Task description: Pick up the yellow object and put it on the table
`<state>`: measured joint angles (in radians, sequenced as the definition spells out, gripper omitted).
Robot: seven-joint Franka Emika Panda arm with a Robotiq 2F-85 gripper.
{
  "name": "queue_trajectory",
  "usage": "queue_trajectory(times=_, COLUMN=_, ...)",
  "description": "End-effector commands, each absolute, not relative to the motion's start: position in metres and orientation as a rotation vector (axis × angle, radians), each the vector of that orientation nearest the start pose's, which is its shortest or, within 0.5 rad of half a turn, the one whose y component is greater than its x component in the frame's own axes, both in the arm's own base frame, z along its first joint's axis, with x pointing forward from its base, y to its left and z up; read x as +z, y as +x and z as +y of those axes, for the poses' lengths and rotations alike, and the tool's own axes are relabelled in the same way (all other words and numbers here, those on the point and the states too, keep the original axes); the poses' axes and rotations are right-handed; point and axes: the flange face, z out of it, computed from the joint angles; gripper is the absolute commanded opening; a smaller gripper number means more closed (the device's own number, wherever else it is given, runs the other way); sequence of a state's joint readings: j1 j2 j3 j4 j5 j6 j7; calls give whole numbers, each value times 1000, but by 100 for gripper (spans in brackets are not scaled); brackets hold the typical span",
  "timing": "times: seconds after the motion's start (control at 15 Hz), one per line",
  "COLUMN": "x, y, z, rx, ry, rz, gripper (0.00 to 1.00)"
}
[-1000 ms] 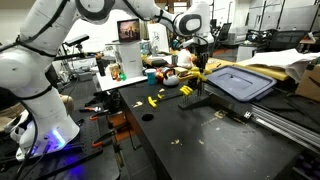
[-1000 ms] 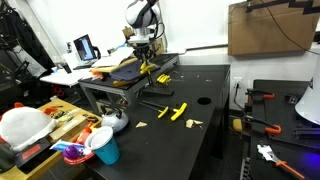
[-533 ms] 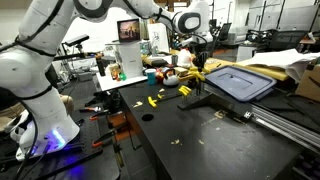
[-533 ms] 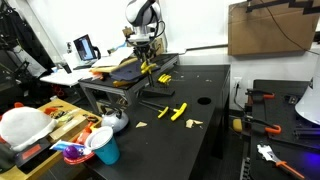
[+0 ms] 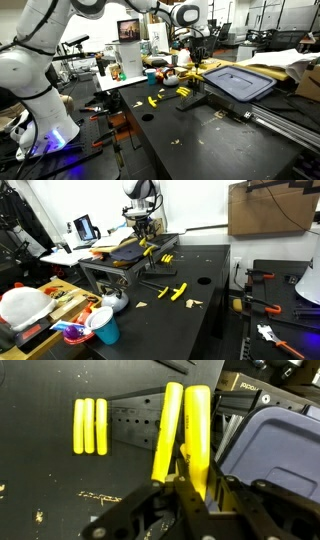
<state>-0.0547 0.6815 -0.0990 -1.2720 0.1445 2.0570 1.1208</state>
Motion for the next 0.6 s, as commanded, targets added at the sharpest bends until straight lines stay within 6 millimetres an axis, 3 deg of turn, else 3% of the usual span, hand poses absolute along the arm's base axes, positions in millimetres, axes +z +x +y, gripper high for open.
queue_trajectory(times=0.0, x=387, y=736, z=-83, rx=-76, ry=-2342, rz=1903, gripper=6)
queue_trajectory(times=0.53, x=410, y=735, z=-86, rx=-165, ry=-2259, rz=1966, gripper=6)
